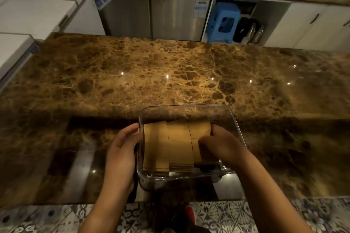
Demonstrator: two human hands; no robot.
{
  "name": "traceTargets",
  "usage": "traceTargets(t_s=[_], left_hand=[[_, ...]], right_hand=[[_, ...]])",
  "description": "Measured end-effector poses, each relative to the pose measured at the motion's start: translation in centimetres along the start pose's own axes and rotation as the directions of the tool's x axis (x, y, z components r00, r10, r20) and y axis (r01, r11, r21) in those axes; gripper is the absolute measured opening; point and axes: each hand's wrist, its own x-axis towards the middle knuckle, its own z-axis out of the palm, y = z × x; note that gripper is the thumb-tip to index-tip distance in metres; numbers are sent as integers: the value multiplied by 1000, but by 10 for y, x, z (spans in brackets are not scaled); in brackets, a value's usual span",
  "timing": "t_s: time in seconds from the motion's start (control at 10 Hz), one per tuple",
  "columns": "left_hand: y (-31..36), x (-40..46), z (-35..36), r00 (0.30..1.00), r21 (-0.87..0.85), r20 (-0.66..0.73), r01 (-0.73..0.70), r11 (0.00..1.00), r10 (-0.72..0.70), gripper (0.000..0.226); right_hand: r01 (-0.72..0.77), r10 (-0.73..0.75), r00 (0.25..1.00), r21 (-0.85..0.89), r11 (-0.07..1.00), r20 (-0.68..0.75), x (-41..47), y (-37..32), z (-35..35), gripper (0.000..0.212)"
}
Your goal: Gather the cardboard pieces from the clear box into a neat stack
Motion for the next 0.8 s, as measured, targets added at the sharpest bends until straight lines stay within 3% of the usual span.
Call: traceTargets(t_s=[0.1, 0.2, 0.4, 0.5, 0.6, 0.7, 0.8], left_hand=[[5, -2, -1, 1000, -22, -3, 28, 999, -28, 18], [9, -5, 2, 999, -10, -14, 38, 999, -38, 21], [11, -3, 0, 998, 76, 0, 61, 995, -61, 22], [14, 3, -1, 1000, 188, 17, -28, 982, 25, 18], [21, 11, 7, 985, 470, 59, -169, 866, 161, 29], [39, 17, 24, 900, 774, 216, -394, 495, 379, 67], [64, 16, 49, 705, 797, 408, -585, 151, 580, 76]], right_hand=[[-27, 30, 999, 133, 991, -19, 0, -3, 0, 38], [-12, 11, 1000, 112, 994, 7, 3, -5, -4, 25], [7, -13, 999, 147, 989, 39, 3, -3, -2, 32], [11, -11, 1000, 79, 997, -8, 1, -1, 1, 40], [134, -204, 957, -310, 941, -207, -3, -1, 7, 61], [257, -463, 832, -530, 808, -304, -5, -16, 5, 66], [316, -611, 734, -647, 694, -297, 1, -37, -9, 87]])
